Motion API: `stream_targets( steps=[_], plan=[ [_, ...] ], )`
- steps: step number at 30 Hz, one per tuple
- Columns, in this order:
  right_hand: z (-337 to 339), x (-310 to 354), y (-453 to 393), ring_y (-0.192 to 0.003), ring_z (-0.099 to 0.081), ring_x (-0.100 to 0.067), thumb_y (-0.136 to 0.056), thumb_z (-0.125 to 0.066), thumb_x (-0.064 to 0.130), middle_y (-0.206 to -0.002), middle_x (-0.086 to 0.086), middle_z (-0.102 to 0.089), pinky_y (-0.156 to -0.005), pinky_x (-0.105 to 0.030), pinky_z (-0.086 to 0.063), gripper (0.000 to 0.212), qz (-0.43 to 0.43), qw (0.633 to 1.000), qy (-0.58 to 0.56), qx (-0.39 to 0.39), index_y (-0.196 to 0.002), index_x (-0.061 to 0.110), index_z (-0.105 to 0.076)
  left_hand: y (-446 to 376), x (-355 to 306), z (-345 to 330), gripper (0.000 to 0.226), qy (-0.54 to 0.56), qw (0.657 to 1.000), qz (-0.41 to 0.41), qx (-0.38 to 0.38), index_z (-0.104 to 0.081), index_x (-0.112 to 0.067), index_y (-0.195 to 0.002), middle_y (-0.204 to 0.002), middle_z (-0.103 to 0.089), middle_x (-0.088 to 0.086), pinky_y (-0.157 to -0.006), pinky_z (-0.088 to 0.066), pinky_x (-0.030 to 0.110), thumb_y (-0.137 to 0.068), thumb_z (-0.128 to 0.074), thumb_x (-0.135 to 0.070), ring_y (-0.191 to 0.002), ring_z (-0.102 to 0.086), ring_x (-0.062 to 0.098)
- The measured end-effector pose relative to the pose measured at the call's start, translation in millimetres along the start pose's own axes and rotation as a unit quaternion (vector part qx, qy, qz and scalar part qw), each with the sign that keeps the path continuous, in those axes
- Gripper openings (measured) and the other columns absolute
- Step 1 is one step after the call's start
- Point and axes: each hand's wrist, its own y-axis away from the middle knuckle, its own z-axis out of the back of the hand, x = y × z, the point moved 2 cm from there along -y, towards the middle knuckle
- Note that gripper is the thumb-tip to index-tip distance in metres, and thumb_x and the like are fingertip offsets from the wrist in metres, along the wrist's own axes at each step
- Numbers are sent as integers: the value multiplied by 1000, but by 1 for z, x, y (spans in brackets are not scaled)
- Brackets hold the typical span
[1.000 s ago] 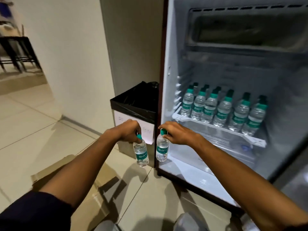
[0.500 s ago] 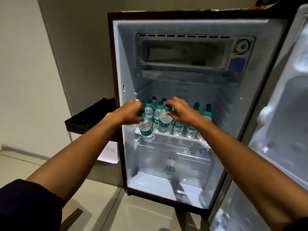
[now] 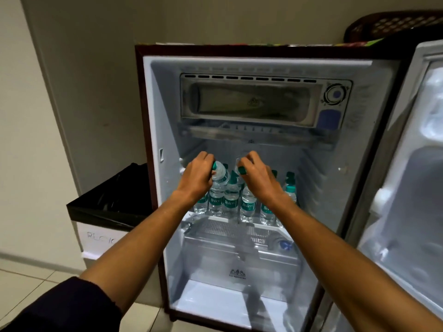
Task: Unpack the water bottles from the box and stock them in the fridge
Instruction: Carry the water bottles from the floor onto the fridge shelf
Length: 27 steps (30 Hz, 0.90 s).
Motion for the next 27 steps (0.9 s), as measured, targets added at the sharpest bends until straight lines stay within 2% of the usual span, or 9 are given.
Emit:
stream_targets(
  steps=[2, 7, 14, 16, 18, 20, 22, 25, 27],
  plan=[
    [-9, -3, -8, -77, -63, -22, -96, -36, 45, -87, 0, -60, -59, -36, -50, 11, -36, 998, -51, -14, -90, 38, -43, -8, 4, -10, 15, 11, 1000, 8, -20, -56, -1, -101, -105, -55, 16, -75, -50, 43, -87, -63, 0, -90, -57, 33],
    [-30, -17, -29, -81, -65, -24, -96, -32, 48, -90, -1, -62, -72, -52, -58, 15, -56, 994, -97, 5, -92, 36, -41, -29, 17, -32, 17, 41, 997, 25, -65, -56, -2, -103, -105, -54, 15, -74, -49, 38, -90, -65, -7, -87, -55, 27],
    [-53, -46, -64, -72, -59, -25, -93, -32, 48, -84, -4, -59, -63, -46, -51, 20, -81, 996, -27, -4, -89, 32, -43, -64, 39, -63, 12, 67, 991, 73, -92, -57, 1, -100, -102, -56, 19, -69, -37, 27, -89, -62, -1, -86, -56, 30],
    [-61, -58, -77, -68, -51, -22, -93, -33, 39, -92, -4, -58, -57, -37, -42, 22, -75, 997, -7, -10, -91, 27, -51, -75, 46, -74, 6, 65, 991, 98, -70, -58, 3, -95, -98, -57, 22, -67, -38, 30, -89, -57, 2, -85, -56, 33],
    [-66, -67, -89, -70, -46, -17, -97, -35, 30, -99, -4, -55, -62, -30, -34, 20, -53, 998, 21, 0, -101, 23, -53, -84, 56, -84, 5, 77, 988, 124, -45, -55, 1, -83, -87, -57, 20, -63, -45, 38, -86, -54, 6, -79, -58, 34],
    [-70, -70, -101, -74, -53, -14, -95, -38, 46, -95, 3, -58, -68, -30, -38, 25, -80, 996, -21, 11, -106, 29, -53, -91, 65, -94, 17, 107, 986, 125, -30, -52, -7, -87, -84, -57, 13, -63, -51, 42, -82, -56, 9, -75, -59, 32],
    [-73, -74, -116, -80, -57, -20, -90, -42, 54, -93, -4, -63, -75, -38, -42, 39, -121, 990, -68, 16, -103, 22, -60, -99, 74, -103, 29, 137, 982, 124, -24, -53, -13, -104, -96, -58, 11, -71, -54, 44, -83, -59, 7, -82, -60, 29],
    [-76, -82, -135, -78, -56, -33, -95, -48, 35, -86, -18, -60, -77, -49, -46, 28, -136, 984, -117, 10, -90, 10, -58, -124, 90, -115, 25, 69, 984, 165, 15, -60, -10, -116, -115, -62, 18, -87, -51, 44, -91, -59, -7, -103, -60, 36],
    [-81, -91, -146, -91, -55, -38, -98, -50, 21, -102, -23, -58, -79, -50, -43, 18, -82, 994, -66, 31, -108, 6, -55, -140, 100, -122, 19, 55, 983, 174, 25, -64, -3, -110, -115, -62, 22, -87, -46, 43, -91, -60, -8, -106, -59, 38]
  ],
)
